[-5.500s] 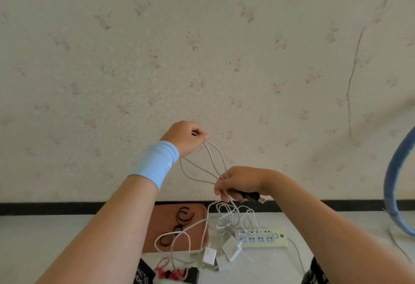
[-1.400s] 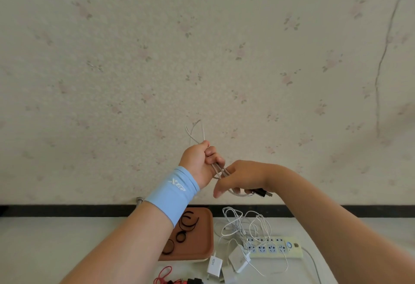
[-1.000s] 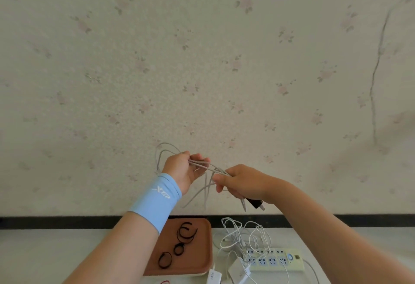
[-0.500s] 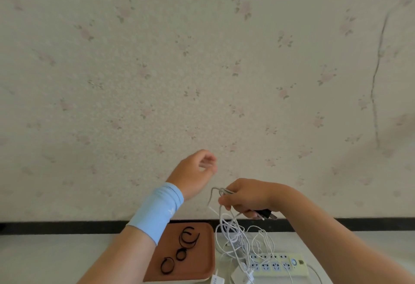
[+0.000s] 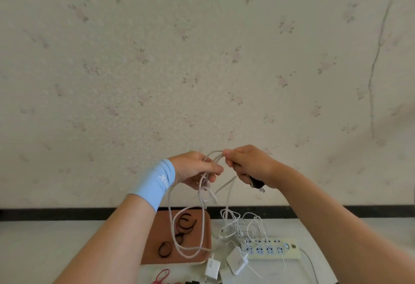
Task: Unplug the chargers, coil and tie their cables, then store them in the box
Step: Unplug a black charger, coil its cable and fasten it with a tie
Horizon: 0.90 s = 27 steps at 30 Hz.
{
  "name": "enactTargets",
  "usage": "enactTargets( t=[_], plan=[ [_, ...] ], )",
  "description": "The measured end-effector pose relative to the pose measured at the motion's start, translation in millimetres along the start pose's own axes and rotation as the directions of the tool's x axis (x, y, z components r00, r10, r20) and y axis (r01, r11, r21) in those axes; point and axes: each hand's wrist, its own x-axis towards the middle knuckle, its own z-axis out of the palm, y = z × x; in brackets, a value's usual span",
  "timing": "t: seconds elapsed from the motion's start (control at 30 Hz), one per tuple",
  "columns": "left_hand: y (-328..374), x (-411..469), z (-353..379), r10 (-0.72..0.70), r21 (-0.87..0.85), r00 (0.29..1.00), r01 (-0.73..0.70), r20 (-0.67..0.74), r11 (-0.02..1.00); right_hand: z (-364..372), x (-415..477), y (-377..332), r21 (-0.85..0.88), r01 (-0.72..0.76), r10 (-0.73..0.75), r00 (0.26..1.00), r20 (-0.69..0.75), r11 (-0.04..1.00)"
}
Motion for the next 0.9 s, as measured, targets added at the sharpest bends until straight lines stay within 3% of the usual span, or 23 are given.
enactTargets(
  t=[0.1, 0.27, 0.33, 0.47, 0.57, 0.7, 0.9],
  plan=[
    [-5, 3, -2, -0.112, 0.111, 0.993, 0.108, 0.028, 0.988, -4, 1, 0, 0.068, -0.014, 0.025, 0.985, -0.172, 0.998],
    [-3, 6, -6, -0.112, 0.244, 0.994, 0.104, 0.020, 0.964, -2, 6, 4, 0.142, -0.049, 0.093, 0.941, -0.326, 0.989],
    [-3, 8, -6, -0.084, 0.295, 0.996, 0.083, -0.010, 0.952, 1, 8, 3, 0.159, -0.050, 0.106, 0.926, -0.363, 0.986],
    [-12, 8, -9, 0.023, 0.230, 0.999, -0.017, -0.025, 0.973, -2, 8, -1, 0.266, -0.017, 0.136, 0.890, -0.435, 0.964],
    [-19, 12, -9, 0.132, 0.350, 0.982, -0.078, -0.132, 0.933, -3, 7, -2, 0.289, -0.003, 0.140, 0.879, -0.456, 0.957],
    [-21, 12, -7, 0.088, 0.076, 0.964, -0.071, -0.252, 0.995, -5, 6, 0, 0.305, -0.008, 0.160, 0.866, -0.475, 0.952],
    [-22, 3, -10, 0.024, -0.067, 0.991, -0.033, -0.131, 0.997, -8, 6, 3, 0.302, -0.011, 0.163, 0.861, -0.482, 0.953]
  ],
)
